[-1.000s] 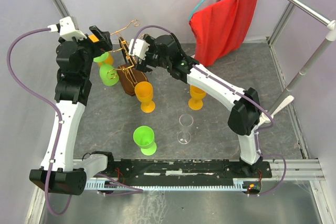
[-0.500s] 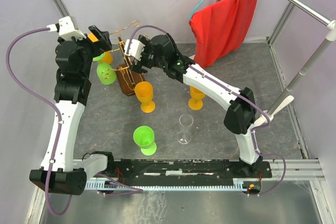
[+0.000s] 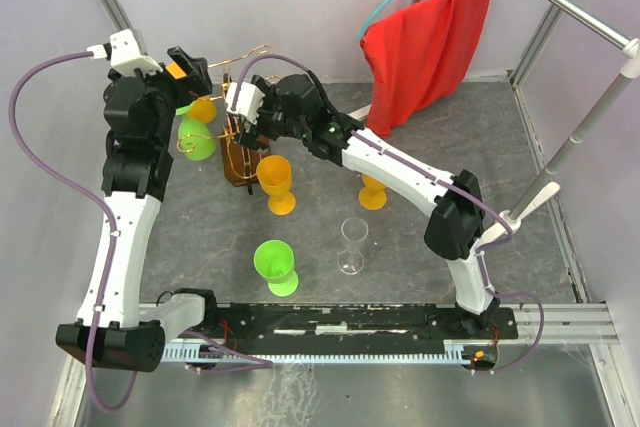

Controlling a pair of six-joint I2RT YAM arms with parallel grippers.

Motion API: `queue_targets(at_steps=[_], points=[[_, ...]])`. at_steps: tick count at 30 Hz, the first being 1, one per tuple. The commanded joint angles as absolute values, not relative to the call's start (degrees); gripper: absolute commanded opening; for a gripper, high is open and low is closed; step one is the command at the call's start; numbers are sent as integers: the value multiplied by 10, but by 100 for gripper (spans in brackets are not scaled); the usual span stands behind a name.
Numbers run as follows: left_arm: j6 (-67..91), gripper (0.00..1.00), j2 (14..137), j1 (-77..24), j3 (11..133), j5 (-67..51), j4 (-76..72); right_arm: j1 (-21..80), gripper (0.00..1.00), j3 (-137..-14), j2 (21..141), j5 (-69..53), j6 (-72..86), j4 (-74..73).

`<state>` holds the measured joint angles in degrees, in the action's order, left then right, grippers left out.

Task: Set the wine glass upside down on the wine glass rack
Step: Adjust the wine rack at the center of the board, then pick up the wine glass at the center of the board.

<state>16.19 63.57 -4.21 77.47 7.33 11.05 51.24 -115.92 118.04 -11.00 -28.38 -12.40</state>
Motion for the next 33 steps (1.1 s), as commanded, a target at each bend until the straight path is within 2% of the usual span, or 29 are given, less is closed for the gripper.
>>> queue_targets(at_steps=[1, 8, 16, 20, 26, 33], points=[[146, 99, 632, -39, 807, 64, 102, 522, 100, -1170, 1164, -121, -257, -74], [141, 99, 646, -39, 814, 41, 108, 517, 100, -1106, 1081, -68, -245, -107], [94, 99, 646, -38, 790, -65, 107, 515, 100, -974, 904, -55, -188, -120], [58, 99, 638, -38, 767, -124, 132, 514, 100, -926, 843, 17, -162, -156], [-6, 99, 625, -47, 746, -211, 220, 486, 100, -999, 861, 141, -121, -313], [-36, 99, 556, -133, 680, -246, 245, 413, 100, -1081, 905, 134, -8, -403]])
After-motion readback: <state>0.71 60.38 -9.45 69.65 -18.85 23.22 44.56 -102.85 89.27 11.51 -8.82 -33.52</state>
